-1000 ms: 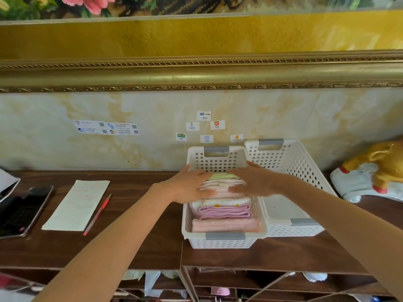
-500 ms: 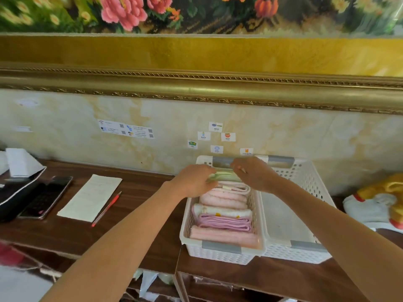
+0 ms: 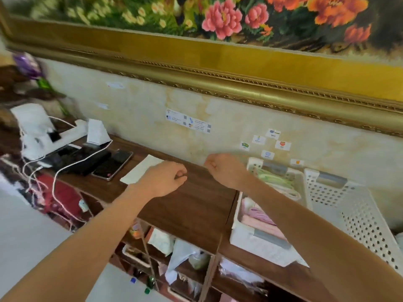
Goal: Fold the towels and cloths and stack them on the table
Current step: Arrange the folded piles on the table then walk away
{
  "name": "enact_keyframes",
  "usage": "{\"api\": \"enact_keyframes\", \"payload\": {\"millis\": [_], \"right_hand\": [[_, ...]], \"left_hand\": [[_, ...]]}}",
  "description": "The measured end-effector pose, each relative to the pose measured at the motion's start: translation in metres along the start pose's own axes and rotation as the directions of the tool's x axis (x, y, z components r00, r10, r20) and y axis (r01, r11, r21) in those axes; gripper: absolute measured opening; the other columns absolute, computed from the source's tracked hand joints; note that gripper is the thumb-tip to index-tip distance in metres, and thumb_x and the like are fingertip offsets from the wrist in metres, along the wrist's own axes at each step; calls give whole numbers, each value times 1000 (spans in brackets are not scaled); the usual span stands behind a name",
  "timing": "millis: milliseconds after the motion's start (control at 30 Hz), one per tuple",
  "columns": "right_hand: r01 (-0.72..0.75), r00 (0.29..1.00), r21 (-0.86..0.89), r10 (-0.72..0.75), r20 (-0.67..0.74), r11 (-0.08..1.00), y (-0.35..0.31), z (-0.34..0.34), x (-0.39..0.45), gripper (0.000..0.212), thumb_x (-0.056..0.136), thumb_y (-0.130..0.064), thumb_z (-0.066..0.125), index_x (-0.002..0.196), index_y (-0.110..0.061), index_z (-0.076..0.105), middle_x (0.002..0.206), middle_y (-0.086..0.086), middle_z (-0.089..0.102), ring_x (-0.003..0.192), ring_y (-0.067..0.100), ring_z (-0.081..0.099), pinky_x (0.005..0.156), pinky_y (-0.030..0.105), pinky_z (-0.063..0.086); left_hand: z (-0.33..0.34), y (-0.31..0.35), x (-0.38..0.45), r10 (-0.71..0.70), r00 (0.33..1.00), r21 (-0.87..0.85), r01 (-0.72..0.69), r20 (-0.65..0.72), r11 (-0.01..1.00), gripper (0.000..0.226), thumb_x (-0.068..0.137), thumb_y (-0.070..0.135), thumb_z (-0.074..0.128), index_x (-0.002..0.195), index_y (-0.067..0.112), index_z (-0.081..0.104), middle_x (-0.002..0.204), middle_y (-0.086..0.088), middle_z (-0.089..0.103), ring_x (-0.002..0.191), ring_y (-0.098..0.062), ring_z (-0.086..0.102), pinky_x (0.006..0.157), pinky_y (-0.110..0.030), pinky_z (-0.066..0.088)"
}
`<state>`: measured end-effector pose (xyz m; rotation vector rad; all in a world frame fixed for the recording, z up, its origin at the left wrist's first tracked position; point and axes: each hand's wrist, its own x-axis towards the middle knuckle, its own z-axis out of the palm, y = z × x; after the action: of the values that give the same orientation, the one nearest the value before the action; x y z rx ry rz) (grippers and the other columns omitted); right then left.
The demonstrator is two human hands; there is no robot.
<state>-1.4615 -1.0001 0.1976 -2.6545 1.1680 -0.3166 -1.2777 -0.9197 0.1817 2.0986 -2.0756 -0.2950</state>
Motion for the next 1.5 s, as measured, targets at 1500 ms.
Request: {"api": "enact_keyframes", "payload": {"millis": [1500], "right_hand": [[852, -263, 523, -842, 471, 26, -1287, 540, 68, 38, 97, -25, 49, 133, -14, 46, 131, 7, 53, 115, 23, 53, 96, 35, 44]], "left_hand": [[-74, -745, -932, -759, -650, -802, 431, 42, -414, 53, 94, 33, 57, 139, 8, 44, 139, -12, 51, 124, -28, 51, 106, -39, 41]]}}
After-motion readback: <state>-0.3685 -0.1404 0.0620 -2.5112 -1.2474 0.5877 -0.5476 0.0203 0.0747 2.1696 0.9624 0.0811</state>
